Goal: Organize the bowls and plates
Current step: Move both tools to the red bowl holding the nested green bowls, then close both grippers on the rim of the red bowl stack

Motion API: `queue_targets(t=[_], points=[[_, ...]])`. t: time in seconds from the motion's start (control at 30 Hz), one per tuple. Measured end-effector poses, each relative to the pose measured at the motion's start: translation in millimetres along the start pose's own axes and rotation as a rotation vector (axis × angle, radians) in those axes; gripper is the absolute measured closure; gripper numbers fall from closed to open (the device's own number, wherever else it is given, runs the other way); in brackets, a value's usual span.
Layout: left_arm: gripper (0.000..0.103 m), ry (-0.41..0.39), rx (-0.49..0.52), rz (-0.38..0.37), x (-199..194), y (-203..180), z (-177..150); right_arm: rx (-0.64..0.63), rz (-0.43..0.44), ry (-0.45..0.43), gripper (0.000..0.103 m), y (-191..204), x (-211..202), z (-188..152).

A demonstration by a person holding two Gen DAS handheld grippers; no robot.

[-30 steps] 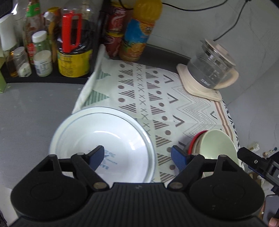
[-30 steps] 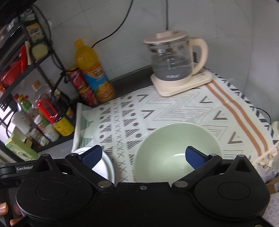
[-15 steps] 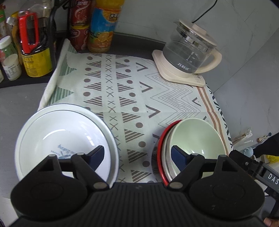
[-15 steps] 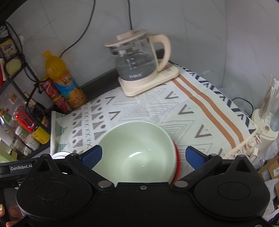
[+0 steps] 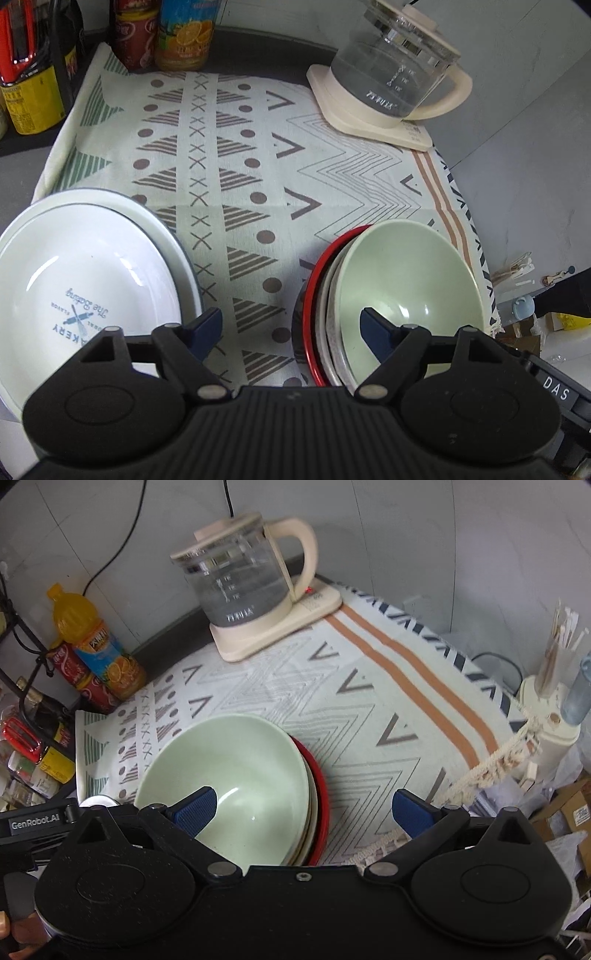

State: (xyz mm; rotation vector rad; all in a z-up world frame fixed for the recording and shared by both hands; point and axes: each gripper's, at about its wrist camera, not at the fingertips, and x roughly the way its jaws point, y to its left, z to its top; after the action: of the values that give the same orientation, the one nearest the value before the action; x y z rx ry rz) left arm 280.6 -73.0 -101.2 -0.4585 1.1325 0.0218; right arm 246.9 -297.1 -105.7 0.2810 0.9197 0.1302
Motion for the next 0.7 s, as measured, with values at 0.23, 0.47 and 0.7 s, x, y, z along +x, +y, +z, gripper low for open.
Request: queue_targets(t=[0.23, 0.47, 0.7], points=[[0.036, 0.037, -0.023, -0.003, 16, -1, -4, 0.015, 0.015, 0.069, 0.019, -2, 19, -4], [0.058, 0.059, -0.051, -0.025, 27, -3, -7, 0.023, 0.031, 0.121, 0.029, -4, 32, -7], [0.074, 0.059, -0.033, -0.043, 30, -11, -7, 0.009, 0.031, 0.173, 0.066, -4, 45, -13]])
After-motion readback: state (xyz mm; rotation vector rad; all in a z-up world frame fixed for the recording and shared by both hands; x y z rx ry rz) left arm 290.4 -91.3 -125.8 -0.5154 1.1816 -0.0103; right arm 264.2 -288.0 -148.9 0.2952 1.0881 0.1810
